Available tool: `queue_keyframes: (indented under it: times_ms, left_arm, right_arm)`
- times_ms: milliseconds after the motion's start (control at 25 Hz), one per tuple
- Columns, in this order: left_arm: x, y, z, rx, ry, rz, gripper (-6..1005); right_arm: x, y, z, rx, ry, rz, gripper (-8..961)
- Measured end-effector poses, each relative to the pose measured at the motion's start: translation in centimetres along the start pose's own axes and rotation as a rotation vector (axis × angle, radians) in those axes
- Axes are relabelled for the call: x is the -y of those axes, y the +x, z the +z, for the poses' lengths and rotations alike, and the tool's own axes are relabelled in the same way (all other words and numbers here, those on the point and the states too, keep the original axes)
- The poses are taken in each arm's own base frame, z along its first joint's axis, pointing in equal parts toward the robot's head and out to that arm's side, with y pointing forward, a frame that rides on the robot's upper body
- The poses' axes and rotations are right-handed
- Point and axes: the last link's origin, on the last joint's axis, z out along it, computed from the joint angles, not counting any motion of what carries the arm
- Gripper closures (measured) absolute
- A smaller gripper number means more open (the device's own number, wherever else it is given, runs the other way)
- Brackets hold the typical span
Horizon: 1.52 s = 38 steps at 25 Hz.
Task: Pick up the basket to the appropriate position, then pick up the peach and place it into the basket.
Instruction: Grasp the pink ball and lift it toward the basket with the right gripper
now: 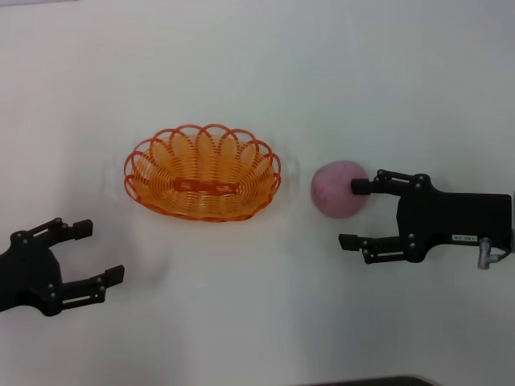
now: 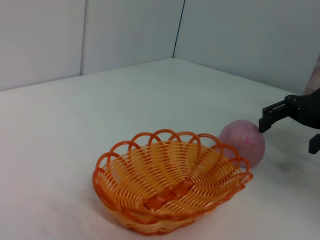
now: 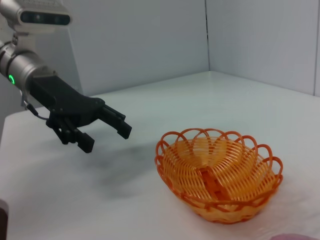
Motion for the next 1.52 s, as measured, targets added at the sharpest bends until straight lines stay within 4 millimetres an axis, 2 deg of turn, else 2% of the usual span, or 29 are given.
queue_keyframes:
  times_ms: [280,600,800,1120,1520]
  left_arm:
    - [0.1,0.0,0.0,0.001,0.004,-0.002,112]
    - [0.0,-0.1,-0.3,-0.001,0.01,-0.008,111]
    - [0.0,-0.2,-0.3,0.001,0.01,-0.008,111]
    - [0.0,-0.4,-0.2,0.016,0.006,-0.008,112]
    - [0.0,-0.4,-0.2,0.026,0.003,-0.009,112]
  right_arm:
    - [1.1,-2.1,-1.9,-0.014,-0.037,0.2,16]
    - [2.0,-3.7,-2.5,-0.071,-0.045,0.265,16]
    - [3.2,-5.1,-2.6,-0.193,-0.041,0.225,15]
    - [5.2,-9.0,-2.7,-0.329,-0.028,0.118,15]
    - [6.4,-11.9,0.2,-0.488,-0.074,0.006,12]
